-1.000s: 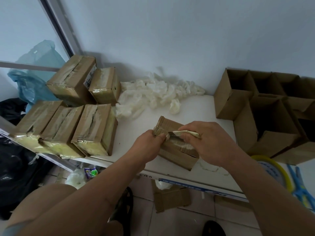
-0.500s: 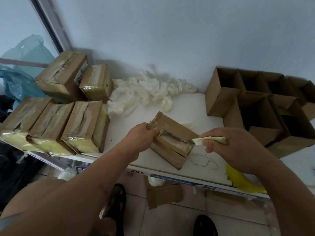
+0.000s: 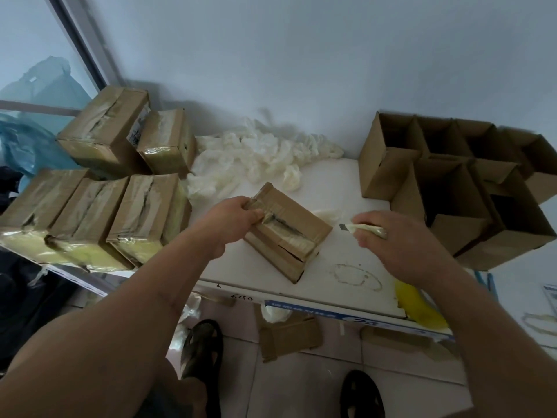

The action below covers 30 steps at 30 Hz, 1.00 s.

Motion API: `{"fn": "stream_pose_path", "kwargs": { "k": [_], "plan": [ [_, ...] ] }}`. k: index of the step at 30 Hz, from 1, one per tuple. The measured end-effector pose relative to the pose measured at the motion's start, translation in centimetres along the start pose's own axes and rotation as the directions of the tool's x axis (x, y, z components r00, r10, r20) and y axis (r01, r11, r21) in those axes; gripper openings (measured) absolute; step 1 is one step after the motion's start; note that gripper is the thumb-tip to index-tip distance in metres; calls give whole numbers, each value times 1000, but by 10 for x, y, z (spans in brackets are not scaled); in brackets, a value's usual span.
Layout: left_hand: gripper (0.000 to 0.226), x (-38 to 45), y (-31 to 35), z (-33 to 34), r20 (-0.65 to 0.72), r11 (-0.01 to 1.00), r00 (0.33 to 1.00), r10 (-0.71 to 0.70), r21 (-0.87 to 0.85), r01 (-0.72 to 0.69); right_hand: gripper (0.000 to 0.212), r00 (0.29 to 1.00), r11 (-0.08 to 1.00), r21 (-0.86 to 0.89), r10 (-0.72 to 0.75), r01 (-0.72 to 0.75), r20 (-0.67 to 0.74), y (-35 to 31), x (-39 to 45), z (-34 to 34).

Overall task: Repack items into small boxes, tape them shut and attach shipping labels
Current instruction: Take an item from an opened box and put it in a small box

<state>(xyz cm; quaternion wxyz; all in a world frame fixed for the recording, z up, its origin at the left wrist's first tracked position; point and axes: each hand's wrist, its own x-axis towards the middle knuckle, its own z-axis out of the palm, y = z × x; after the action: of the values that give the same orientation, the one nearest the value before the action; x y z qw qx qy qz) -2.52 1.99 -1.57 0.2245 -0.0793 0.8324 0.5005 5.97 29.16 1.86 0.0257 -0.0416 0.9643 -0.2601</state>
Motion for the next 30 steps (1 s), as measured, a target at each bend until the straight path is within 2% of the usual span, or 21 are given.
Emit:
{"fn": "stream_pose_path", "kwargs": {
  "k": [3, 8, 13, 16, 20, 21, 22, 23, 25, 26, 27, 30],
  "plan": [
    [2, 1, 5, -7, 15, 1000, 1000, 7, -4, -7, 35, 999, 993, -116, -7, 11, 38, 6, 10, 33],
    [13, 6, 8, -16, 25, 1000, 1000, 1, 6, -1, 33, 992, 930, -365, 3, 44, 127, 11, 3, 66],
    [56, 2, 16, -5, -39, 988, 997, 66, 140, -60, 58, 972, 914, -402, 41, 56, 229, 14, 0, 76],
    [66, -2, 17, 4, -21, 975, 992, 125, 190, -119, 74, 959, 909, -409, 45, 77, 281, 17, 0, 76],
    [89, -3, 13, 13, -19, 957, 992, 125, 266, -115, 75, 899, 860, -487, 83, 153, 429, 15, 1, 66],
    [92, -2, 12, 14, -22, 955, 992, 128, 273, -117, 72, 909, 863, -487, 90, 133, 408, 10, 3, 61],
    [94, 0, 10, 15, -22, 953, 992, 126, 280, -114, 65, 942, 878, -469, 76, 91, 326, 4, 6, 54],
    [94, 1, 9, 16, -24, 955, 992, 120, 276, -109, 55, 981, 912, -408, 50, 31, 188, -3, 10, 48],
    [92, 3, 8, 18, -30, 969, 995, 97, 232, -87, 39, 996, 990, -135, 22, -33, -86, -23, 16, 41],
    [92, 4, 8, 19, -36, 974, 996, 87, 213, -77, 41, 992, 999, -18, 24, -26, -125, -34, 19, 41],
    [93, 4, 9, 21, -46, 977, 996, 81, 200, -70, 47, 995, 999, 27, 22, -20, -100, -44, 23, 43],
    [93, 6, 8, 25, -75, 980, 994, 74, 190, -59, 59, 999, 999, 0, 47, -47, -11, -55, 32, 55]
  ]
}}
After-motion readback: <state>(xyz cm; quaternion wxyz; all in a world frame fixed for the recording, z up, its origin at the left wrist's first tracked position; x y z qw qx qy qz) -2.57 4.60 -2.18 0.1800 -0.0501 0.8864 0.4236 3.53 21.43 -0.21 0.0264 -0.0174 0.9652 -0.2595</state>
